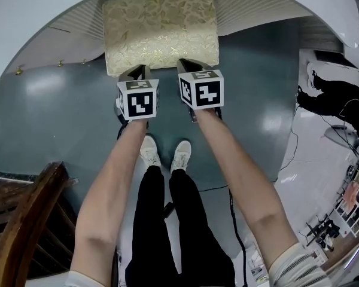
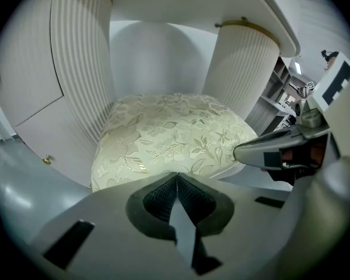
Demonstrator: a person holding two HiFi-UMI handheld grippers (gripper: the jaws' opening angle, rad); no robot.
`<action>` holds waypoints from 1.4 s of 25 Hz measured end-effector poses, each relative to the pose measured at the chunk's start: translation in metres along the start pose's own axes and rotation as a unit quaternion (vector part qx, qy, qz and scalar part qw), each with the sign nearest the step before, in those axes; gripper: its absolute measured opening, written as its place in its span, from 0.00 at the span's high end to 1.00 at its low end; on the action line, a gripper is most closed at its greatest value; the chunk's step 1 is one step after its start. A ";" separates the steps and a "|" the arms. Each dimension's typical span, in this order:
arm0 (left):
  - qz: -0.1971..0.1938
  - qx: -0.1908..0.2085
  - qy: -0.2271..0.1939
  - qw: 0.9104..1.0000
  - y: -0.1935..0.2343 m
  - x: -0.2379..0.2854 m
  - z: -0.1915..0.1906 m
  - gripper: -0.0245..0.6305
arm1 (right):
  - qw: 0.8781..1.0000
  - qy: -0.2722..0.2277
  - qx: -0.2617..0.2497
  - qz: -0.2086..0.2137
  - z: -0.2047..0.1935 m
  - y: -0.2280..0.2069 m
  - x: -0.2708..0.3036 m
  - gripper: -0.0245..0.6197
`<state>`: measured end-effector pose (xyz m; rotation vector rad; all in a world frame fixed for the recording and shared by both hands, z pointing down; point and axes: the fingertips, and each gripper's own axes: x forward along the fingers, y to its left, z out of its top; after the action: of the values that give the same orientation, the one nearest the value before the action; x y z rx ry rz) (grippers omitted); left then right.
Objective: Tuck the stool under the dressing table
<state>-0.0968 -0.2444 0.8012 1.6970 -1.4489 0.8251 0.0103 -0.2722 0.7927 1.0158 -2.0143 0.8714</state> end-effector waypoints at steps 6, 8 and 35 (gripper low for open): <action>-0.004 -0.018 -0.001 1.000 -0.004 -0.007 -0.001 0.95 | 1.000 -0.001 0.023 0.004 -0.002 0.005 -0.004 0.93; -0.009 -0.018 -0.003 1.000 -0.007 -0.011 -0.001 0.95 | 1.000 -0.002 0.029 0.006 -0.003 0.007 -0.007 0.86; -0.034 -0.033 -0.081 0.996 -0.058 -0.153 0.001 0.90 | 0.994 -0.103 0.041 0.014 0.003 0.052 -0.149 0.84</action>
<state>-0.0625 -0.1624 0.6633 1.7866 -1.5002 0.6090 0.0309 -0.1949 0.6562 1.1666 -2.1840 0.9032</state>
